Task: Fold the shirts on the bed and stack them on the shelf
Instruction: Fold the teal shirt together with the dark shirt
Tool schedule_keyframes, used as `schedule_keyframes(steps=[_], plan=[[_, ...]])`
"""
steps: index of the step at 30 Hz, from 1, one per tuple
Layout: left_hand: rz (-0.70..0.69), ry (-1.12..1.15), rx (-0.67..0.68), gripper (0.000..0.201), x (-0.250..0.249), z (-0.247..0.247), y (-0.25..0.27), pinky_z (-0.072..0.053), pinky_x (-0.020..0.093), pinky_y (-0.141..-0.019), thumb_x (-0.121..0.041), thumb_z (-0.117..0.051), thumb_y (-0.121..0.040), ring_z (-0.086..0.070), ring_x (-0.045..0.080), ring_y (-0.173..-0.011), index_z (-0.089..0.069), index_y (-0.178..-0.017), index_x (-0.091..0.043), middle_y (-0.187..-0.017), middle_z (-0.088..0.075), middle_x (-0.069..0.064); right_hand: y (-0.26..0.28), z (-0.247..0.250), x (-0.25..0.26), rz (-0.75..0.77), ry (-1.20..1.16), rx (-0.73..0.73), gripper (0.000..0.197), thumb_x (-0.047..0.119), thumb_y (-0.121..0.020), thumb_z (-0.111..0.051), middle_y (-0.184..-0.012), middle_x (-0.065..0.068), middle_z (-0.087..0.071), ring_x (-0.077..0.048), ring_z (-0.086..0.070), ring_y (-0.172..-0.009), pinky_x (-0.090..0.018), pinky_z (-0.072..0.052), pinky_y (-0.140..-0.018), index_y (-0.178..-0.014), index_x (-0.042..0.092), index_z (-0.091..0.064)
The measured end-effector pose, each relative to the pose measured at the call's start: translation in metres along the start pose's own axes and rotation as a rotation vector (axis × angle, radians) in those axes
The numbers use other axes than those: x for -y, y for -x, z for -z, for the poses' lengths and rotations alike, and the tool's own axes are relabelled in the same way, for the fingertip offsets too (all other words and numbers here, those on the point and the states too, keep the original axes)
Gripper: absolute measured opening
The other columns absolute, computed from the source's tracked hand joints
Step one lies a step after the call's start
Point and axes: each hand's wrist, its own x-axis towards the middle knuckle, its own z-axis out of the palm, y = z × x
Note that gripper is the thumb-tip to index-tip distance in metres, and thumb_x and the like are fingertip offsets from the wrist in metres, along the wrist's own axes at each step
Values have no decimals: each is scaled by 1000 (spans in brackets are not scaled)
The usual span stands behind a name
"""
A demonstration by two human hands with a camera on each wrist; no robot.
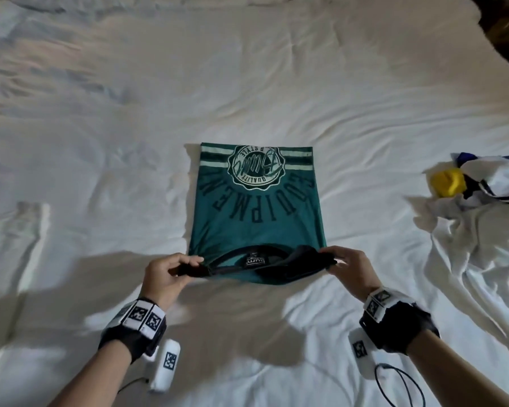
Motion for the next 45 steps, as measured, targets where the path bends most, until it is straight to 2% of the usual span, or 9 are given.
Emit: schedule_keyframes(steps=[4,9,13,16,19,27,30,37,45], plan=[[-61,-96,2,36,-2,7,10,-49,11,-86,28,-65,-67,-69,2,-96,-70,-68,-8,-90,-76,-5,7,2,-3,35,5,41,62,-12,-78,-64,-84,10,-72,-9,-65,-78,-23,-51,-78,-114,39,-66],[-94,-221,95,42,12,10,37,-50,11,-86,20,-75,-65,-65,-4,-100,-75,-68,-22,-93,-73,-22,32,1,-12,90,195,30,61,-18,-69,-68,-82,7,-67,-2,-60,-76,-4,-38,-77,-82,41,-68],[-197,-456,323,21,15,13,63,-51,28,-92,-22,-77,-70,-57,-3,-110,-74,-67,-43,-99,-69,-32,55,4,-9,83,391,103,42,13,-64,-61,-75,26,-66,-10,-59,-83,-36,-50,-82,-68,54,-65],[-284,-521,129,28,-5,4,33,-43,32,-101,-46,-56,-77,-59,11,-113,-77,-92,-35,-118,-69,-12,40,-1,21,182,364,-6,37,39,-68,-47,-106,17,-68,-16,-59,-102,-46,-46,-94,-97,41,-70],[-156,-745,85,71,-31,-49,-17,-11,42,-121,-60,-24,-90,-14,18,-149,-29,-152,-26,-162,-15,-3,-1,-50,60,241,474,117,68,51,-88,-34,-161,11,-15,-15,-6,-149,-48,-4,-119,-152,29,-26],[122,-1074,122,73,26,-56,-45,17,47,-116,-65,11,-83,30,15,-143,25,-147,-32,-152,38,-10,-45,-59,1,-2,733,183,69,61,-96,-13,-154,13,33,-8,34,-139,-35,45,-92,-150,32,19],[300,-1020,21,75,20,-23,-43,18,52,-115,-63,10,-88,36,16,-141,19,-152,-25,-147,44,-6,-49,-23,-4,-227,695,46,70,58,-99,-18,-155,8,34,-17,37,-139,-45,41,-94,-150,30,21],[-205,-893,212,65,-54,-124,-135,16,45,-118,-55,-1,-94,24,13,-146,17,-151,-30,-159,24,-10,-137,-83,71,285,801,178,69,56,-90,-1,-158,14,23,-14,28,-144,-60,18,-112,-152,29,14],[18,-1043,129,58,-14,-80,-165,16,47,-117,-49,-7,-100,27,14,-145,27,-144,-31,-155,32,-4,-153,-72,37,1,806,36,66,58,-99,-15,-160,6,22,-12,21,-146,-56,18,-112,-153,31,11]])
